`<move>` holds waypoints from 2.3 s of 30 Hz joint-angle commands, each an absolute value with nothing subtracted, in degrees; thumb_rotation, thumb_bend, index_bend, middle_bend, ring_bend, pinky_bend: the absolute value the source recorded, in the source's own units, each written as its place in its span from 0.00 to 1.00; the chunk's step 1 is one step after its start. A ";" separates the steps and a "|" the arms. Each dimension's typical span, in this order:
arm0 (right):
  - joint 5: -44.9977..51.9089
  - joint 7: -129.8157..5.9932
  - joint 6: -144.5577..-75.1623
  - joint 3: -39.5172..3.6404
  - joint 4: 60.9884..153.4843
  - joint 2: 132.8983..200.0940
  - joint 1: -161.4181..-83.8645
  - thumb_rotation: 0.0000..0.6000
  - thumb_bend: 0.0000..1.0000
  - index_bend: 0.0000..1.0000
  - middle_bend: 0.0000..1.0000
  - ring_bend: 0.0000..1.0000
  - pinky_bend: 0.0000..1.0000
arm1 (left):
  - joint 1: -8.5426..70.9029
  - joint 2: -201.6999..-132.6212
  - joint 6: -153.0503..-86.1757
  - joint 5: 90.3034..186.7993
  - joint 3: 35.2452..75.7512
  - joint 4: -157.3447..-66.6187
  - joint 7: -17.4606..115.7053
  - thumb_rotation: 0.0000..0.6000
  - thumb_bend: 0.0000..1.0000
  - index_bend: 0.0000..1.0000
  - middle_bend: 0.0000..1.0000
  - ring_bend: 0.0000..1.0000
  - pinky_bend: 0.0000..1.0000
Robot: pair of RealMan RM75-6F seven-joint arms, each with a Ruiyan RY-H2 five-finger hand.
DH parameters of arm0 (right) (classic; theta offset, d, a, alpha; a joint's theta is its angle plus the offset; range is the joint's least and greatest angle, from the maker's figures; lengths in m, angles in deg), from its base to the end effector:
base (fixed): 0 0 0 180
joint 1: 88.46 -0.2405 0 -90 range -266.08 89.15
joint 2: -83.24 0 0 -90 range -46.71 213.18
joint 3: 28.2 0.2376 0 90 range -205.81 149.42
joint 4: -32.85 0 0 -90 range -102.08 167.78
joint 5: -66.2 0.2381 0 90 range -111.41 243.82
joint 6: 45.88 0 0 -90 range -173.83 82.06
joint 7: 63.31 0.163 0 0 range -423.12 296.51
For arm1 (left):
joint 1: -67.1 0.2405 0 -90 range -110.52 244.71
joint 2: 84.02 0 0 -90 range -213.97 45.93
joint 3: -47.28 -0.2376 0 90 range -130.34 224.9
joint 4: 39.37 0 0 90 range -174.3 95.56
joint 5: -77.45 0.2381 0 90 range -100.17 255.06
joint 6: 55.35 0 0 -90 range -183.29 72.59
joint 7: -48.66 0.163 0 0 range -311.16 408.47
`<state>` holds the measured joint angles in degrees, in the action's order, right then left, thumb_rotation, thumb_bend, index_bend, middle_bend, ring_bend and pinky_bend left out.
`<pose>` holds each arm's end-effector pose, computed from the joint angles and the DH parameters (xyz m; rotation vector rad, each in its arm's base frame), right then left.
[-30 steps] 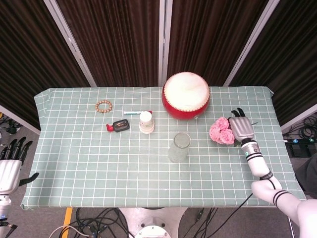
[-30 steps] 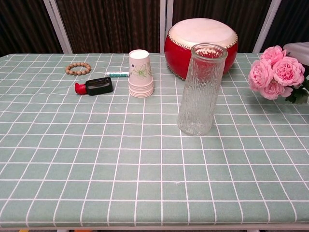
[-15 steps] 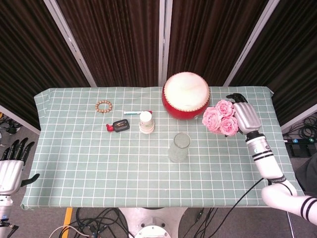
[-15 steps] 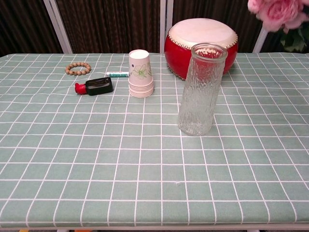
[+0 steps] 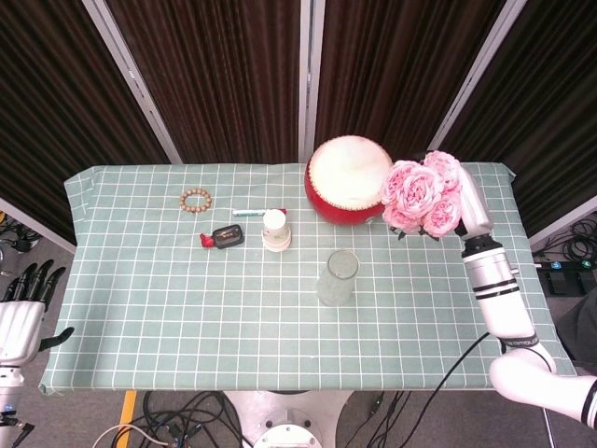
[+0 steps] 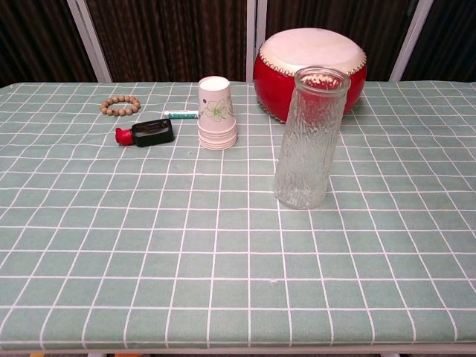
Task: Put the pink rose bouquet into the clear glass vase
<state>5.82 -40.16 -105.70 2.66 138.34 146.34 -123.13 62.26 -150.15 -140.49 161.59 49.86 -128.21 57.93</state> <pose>-0.0866 -0.3917 0.1454 1.2331 -1.4108 1.7271 -0.3201 0.2004 0.1223 -1.4138 -0.7769 -0.7456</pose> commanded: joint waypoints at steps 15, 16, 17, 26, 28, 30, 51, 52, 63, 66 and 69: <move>9.93 -21.19 -102.51 7.63 153.74 144.94 -121.04 1.00 0.22 0.74 0.53 0.20 0.15 | 62.37 -150.18 -140.48 161.14 50.05 -127.55 56.74 1.00 0.00 0.10 0.02 0.00 0.18; 10.51 -21.32 -102.25 7.53 154.25 144.65 -121.03 1.00 0.22 0.74 0.53 0.20 0.15 | 62.39 -150.15 -140.56 161.13 50.09 -127.55 56.62 1.00 0.00 0.10 0.02 0.00 0.18; 11.08 -21.37 -101.89 7.38 154.72 144.41 -121.04 1.00 0.22 0.74 0.53 0.20 0.15 | 62.41 -150.12 -140.60 161.12 50.11 -127.57 56.51 1.00 0.00 0.10 0.03 0.00 0.18; 18.85 -24.02 -99.06 6.15 156.28 143.08 -123.08 1.00 0.23 0.74 0.53 0.20 0.15 | 62.56 -149.42 -141.07 161.38 50.17 -128.16 56.20 1.00 0.00 0.10 0.03 0.00 0.18; 20.55 -25.83 -98.98 5.78 156.71 142.60 -123.76 1.00 0.23 0.74 0.53 0.20 0.15 | 62.59 -149.30 -141.06 161.28 50.22 -128.18 56.00 1.00 0.00 0.10 0.02 0.00 0.18; 22.78 -27.47 -99.03 5.51 157.02 142.24 -124.56 1.00 0.23 0.74 0.53 0.20 0.15 | 62.58 -149.30 -140.94 161.12 50.27 -128.07 55.78 1.00 0.00 0.10 0.02 0.00 0.18; 36.54 -38.14 -104.82 7.79 164.74 136.70 -129.04 1.00 0.28 0.74 0.53 0.19 0.15 | 62.13 -149.22 -139.88 160.60 50.39 -128.21 55.34 1.00 0.00 0.10 0.03 0.00 0.18; 37.34 -38.66 -104.84 7.63 165.09 136.20 -129.10 1.00 0.28 0.74 0.53 0.19 0.15 | 62.09 -149.32 -139.88 160.60 50.42 -128.23 55.38 1.00 0.00 0.10 0.03 0.00 0.18; 40.22 -40.81 -104.10 5.14 163.81 136.71 -129.92 1.00 0.29 0.74 0.53 0.19 0.15 | 61.98 -149.83 -139.64 160.50 50.35 -127.80 55.23 1.00 0.00 0.10 0.02 0.00 0.18; 39.23 -40.62 -103.59 4.55 162.69 137.99 -130.01 1.00 0.30 0.74 0.53 0.19 0.15 | 62.13 -149.84 -139.80 160.39 50.36 -127.47 54.91 1.00 0.00 0.10 0.03 0.00 0.18; 37.71 -40.03 -102.55 3.89 161.01 139.61 -130.01 1.00 0.30 0.74 0.53 0.19 0.15 | 62.22 -149.95 -139.82 160.37 50.28 -127.01 54.59 1.00 0.00 0.10 0.02 0.00 0.18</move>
